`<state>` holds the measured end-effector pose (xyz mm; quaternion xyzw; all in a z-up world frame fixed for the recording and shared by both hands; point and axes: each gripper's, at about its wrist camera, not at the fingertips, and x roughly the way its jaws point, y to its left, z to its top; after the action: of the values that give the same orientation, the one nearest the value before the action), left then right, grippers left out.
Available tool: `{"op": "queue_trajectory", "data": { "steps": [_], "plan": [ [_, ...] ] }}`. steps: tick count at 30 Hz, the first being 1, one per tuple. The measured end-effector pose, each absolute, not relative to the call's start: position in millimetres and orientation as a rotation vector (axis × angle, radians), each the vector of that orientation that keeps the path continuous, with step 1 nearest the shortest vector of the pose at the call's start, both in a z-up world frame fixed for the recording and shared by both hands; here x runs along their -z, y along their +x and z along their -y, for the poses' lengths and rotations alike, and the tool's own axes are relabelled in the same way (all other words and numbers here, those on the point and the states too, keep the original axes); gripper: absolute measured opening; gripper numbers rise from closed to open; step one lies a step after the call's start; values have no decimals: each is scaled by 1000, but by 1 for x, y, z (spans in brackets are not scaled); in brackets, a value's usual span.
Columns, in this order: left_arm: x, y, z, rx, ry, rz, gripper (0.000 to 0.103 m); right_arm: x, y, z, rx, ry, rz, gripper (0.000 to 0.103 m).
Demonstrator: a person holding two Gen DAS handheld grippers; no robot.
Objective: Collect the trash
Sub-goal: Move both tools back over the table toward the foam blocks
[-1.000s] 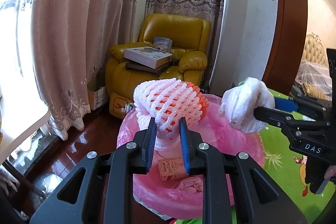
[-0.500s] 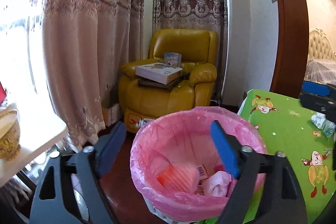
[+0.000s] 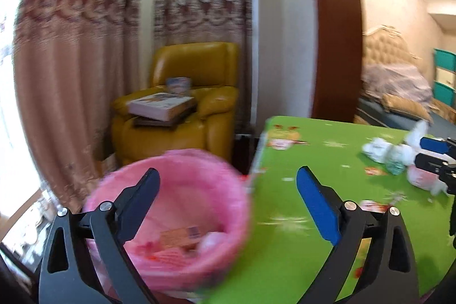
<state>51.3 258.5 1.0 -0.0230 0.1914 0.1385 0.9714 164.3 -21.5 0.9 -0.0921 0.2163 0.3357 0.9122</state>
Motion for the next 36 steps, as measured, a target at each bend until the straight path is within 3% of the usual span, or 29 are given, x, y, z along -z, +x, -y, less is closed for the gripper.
{"op": "queue_trajectory", "data": {
  "steps": [6, 14, 30, 31, 32, 33, 36],
  "plan": [
    [9, 88, -186, -97, -60, -442, 90, 10, 173, 118, -515, -109, -468, 68],
    [32, 115, -79, 85, 50, -497, 90, 18, 187, 213, -329, 3, -496, 77],
    [54, 124, -59, 97, -21, -547, 95, 48, 253, 181, -202, -29, -599, 78],
    [56, 125, -59, 98, -22, -552, 95, 49, 253, 180, -202, -42, -598, 77],
    [57, 125, -59, 100, -24, -556, 95, 49, 252, 179, -203, -59, -594, 65],
    [57, 125, -58, 101, -25, -559, 95, 49, 250, 179, -202, -82, -587, 61],
    [59, 125, -54, 109, -26, -571, 95, 44, 240, 186, -233, -83, -562, 59]
  ]
}}
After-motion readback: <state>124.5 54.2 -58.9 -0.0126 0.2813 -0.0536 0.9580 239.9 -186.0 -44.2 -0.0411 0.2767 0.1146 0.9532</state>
